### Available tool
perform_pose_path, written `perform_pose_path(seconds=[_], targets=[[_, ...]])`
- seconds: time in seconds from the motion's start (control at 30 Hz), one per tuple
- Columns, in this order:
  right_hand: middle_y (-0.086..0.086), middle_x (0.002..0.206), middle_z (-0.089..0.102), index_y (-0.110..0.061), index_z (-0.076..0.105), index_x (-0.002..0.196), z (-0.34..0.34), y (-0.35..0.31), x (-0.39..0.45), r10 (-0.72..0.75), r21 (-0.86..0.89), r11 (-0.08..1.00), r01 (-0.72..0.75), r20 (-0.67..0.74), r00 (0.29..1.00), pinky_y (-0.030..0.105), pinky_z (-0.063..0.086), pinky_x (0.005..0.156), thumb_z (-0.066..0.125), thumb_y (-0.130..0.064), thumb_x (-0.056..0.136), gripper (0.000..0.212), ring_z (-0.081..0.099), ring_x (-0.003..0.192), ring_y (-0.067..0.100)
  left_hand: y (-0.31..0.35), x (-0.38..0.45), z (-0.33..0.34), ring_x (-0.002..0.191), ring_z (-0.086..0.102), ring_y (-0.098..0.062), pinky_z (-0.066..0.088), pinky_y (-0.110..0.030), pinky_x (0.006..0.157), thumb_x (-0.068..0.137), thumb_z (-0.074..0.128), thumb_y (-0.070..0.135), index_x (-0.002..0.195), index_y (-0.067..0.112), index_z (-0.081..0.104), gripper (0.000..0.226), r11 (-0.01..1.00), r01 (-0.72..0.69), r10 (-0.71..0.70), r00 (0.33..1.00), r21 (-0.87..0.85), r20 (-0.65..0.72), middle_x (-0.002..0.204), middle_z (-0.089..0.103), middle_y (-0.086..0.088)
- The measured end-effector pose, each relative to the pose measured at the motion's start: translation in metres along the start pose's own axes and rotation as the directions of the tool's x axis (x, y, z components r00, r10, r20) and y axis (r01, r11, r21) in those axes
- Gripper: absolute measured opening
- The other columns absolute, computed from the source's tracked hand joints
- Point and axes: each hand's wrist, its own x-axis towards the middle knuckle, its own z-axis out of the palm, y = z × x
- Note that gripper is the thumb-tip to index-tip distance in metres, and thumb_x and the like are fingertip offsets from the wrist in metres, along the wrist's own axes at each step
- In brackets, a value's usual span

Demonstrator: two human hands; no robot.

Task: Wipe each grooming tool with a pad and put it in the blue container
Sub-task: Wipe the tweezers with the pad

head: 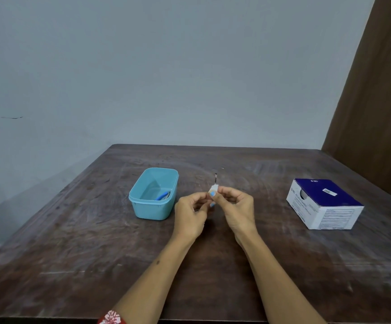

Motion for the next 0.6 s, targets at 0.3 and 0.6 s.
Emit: perform_pose_path(seconds=[0.3,0.6], targets=[[-0.002,0.076,0.072,-0.016,0.072,0.085,0.0016,0.0025,-0.0016,-0.029,-0.136,0.990,0.028,-0.004,1.000,0.014,0.050,0.062,0.076,-0.014,0.076,0.010,0.066,0.069,0.004,0.0000,0.0010,-0.0005,0.078,0.069,-0.008,0.056,-0.020,0.071,0.084,0.057,-0.006,0.095,0.010,0.071,0.024,1.000,0.009,-0.009,1.000,-0.014,-0.018,0.084,0.072,-0.002],[0.004,0.072,0.072,-0.010,0.073,0.086,0.0021,0.0024,-0.0016,-0.023,-0.102,0.995,0.019,-0.042,0.999,0.020,0.052,0.061,0.074,-0.015,0.078,0.009,0.068,0.066,0.011,-0.0046,0.0030,0.0012,0.083,0.071,-0.017,0.058,-0.037,0.078,0.084,0.060,-0.005,0.098,0.007,0.071,0.021,0.997,0.044,-0.041,0.999,-0.071,0.033,0.088,0.073,-0.008]])
